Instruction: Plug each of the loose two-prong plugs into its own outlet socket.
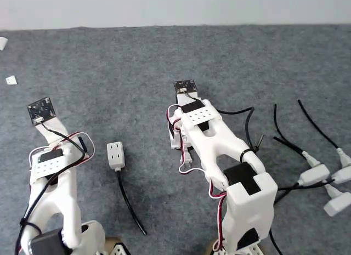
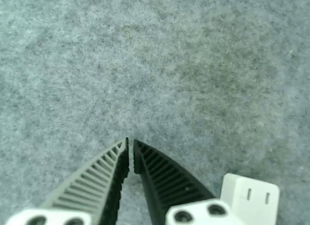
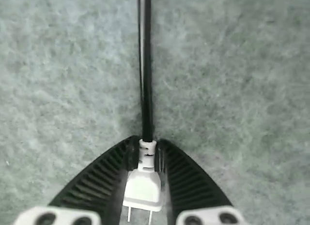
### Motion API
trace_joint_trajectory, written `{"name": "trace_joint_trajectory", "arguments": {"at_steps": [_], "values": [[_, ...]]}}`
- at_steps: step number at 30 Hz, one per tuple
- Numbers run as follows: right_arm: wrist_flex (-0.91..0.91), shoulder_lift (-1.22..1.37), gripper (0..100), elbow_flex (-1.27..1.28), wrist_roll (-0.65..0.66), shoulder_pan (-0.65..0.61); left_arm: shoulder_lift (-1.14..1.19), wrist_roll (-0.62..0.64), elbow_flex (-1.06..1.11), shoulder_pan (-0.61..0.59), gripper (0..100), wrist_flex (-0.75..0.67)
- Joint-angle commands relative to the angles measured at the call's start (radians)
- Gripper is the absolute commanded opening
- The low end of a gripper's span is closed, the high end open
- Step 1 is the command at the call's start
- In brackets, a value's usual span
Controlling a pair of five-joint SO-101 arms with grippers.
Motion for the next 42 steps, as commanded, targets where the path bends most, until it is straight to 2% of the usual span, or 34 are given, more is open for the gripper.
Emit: {"name": "trace_joint_trajectory", "arguments": {"at_steps": [1, 7, 12, 19, 25, 31, 37, 42], "values": [[0.008, 0.004, 0.8, -0.044, -0.005, -0.002, -0.017, -0.009, -0.036, 0.006, 1, 0.005], [0.005, -0.096, 0.8, 0.028, 0.011, -0.002, -0.017, -0.009, -0.039, 0.006, 1, 0.005], [-0.093, -0.355, 0.8, 0.215, 0.066, -0.039, -0.015, -0.012, -0.041, 0.009, 1, 0.009], [-0.318, -0.86, 0.8, 0.605, 0.212, -0.199, -0.015, -0.143, -0.039, 0.095, 1, 0.092], [-0.389, -1.181, 0.8, 0.799, 0.288, -0.271, -0.015, -0.311, -0.042, 0.184, 1, 0.189], [-0.384, -1.254, 0.8, 0.83, 0.288, -0.272, -0.015, -0.405, -0.033, 0.255, 1, 0.23], [-0.361, -1.265, 0.8, 0.829, 0.288, -0.278, -0.015, -0.655, 0.015, 0.433, 1, 0.321], [-0.348, -1.265, 0.8, 0.825, 0.287, -0.335, -0.017, -0.686, 0.027, 0.468, 1, 0.324]]}}
